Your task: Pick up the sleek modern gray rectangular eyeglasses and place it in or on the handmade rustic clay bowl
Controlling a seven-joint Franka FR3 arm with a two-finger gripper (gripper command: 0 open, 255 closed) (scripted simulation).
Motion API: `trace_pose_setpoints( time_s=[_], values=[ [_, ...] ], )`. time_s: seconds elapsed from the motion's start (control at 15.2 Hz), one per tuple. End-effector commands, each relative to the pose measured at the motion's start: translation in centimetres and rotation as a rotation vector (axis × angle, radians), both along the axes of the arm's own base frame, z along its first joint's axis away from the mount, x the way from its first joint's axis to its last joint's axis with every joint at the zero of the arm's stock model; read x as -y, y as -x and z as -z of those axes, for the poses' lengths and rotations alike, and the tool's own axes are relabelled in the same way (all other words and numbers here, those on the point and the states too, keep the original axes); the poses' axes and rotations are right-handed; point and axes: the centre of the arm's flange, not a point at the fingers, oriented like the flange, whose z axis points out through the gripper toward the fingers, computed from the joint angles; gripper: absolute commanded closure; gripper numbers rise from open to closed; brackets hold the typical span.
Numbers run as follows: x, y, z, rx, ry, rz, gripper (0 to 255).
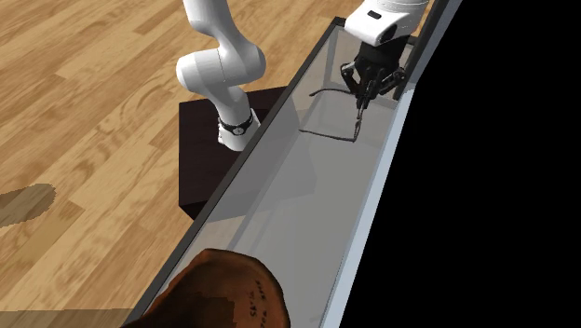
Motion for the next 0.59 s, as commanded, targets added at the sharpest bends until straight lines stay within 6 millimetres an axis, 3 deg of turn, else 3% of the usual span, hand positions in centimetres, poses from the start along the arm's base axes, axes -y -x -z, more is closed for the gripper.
trace_pose_setpoints(
  time_s=[0.0,0.53],
  values=[
    [0.0,0.0,-1.0,-0.001,0.002,0.000,255],
    [0.0,0.0,-5.2,-0.001,0.002,0.000,255]
  ],
)
